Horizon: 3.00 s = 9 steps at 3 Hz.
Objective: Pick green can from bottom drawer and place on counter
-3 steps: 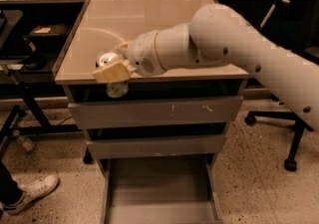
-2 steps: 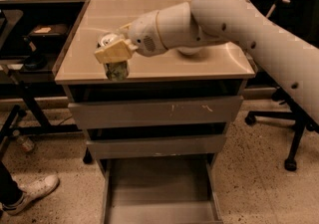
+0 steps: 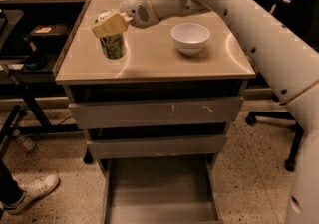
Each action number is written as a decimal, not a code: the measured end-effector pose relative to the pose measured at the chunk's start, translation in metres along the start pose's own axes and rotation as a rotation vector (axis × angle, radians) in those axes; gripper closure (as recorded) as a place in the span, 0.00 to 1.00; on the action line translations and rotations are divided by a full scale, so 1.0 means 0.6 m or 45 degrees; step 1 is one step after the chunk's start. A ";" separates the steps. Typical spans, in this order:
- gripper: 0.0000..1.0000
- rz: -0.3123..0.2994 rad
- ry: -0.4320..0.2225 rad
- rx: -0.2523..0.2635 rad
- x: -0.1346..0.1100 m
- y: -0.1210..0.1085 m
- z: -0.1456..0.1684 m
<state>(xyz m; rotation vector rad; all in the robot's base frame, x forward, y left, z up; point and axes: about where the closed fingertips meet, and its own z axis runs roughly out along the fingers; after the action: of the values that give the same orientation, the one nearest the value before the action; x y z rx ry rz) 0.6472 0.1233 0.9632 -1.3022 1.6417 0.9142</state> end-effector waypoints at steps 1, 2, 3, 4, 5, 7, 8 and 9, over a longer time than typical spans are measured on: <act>1.00 0.017 0.020 -0.036 -0.011 -0.044 0.023; 1.00 0.026 0.052 -0.070 -0.002 -0.073 0.055; 1.00 0.052 0.070 -0.108 0.023 -0.093 0.086; 1.00 0.078 0.085 -0.152 0.050 -0.104 0.119; 1.00 0.099 0.102 -0.180 0.073 -0.110 0.142; 0.81 0.099 0.103 -0.181 0.066 -0.110 0.139; 0.58 0.099 0.103 -0.181 0.066 -0.110 0.139; 0.36 0.099 0.103 -0.181 0.066 -0.110 0.139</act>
Offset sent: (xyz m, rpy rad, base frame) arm 0.0764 0.0285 -0.0251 -0.0536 0.0675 0.0605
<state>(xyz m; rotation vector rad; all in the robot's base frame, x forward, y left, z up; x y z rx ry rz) 0.7209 0.1709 0.8912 -1.3952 1.7257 1.0536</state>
